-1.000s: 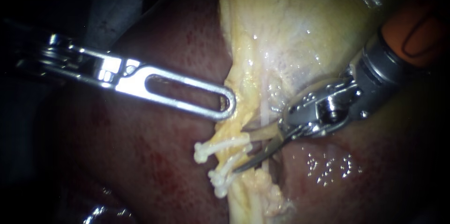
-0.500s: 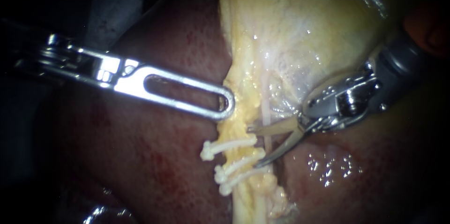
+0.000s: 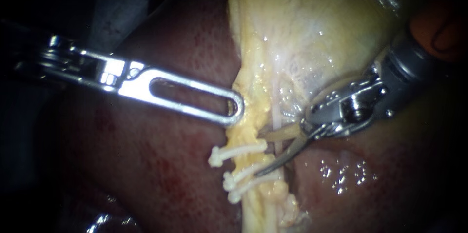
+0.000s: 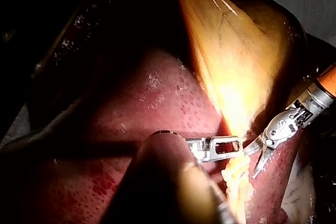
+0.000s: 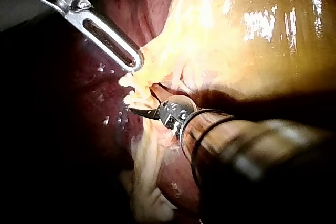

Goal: Go to the cutting position left tube

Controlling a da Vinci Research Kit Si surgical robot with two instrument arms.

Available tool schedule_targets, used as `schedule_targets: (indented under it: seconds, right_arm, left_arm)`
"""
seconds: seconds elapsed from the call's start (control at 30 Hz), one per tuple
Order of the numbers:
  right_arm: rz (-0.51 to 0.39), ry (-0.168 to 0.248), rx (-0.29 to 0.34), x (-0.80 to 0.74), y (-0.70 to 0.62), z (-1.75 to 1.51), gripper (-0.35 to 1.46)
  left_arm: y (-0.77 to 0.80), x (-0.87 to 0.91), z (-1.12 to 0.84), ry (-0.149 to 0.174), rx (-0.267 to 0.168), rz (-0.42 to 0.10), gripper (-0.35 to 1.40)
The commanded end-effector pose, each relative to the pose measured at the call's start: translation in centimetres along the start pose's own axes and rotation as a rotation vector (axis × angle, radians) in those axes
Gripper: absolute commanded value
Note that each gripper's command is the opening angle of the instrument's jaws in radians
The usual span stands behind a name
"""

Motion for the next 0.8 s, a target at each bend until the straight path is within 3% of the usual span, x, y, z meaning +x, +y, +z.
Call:
schedule_targets:
  seconds: [0.03, 0.23, 0.53, 0.8]
  right_arm:
    - [-0.001, 0.004, 0.000, 0.01, -0.01, 0.02, 0.64]
    - [-0.007, 0.037, 0.006, 0.05, -0.02, 0.12, 0.62]
    - [-0.013, 0.044, 0.002, 0.03, -0.01, 0.28, 0.61]
    - [-0.002, 0.100, 0.014, 0.04, 0.01, 0.29, 0.61]
  left_arm:
    - [0.00, 0.00, 0.00, -0.001, 0.000, 0.000, -0.35]
    - [-0.01, 0.00, 0.01, -0.001, -0.001, -0.001, -0.35]
    - [-0.02, 0.00, 0.03, -0.002, -0.001, -0.001, -0.35]
    - [-0.02, 0.00, 0.02, -0.002, -0.001, -0.001, -0.35]
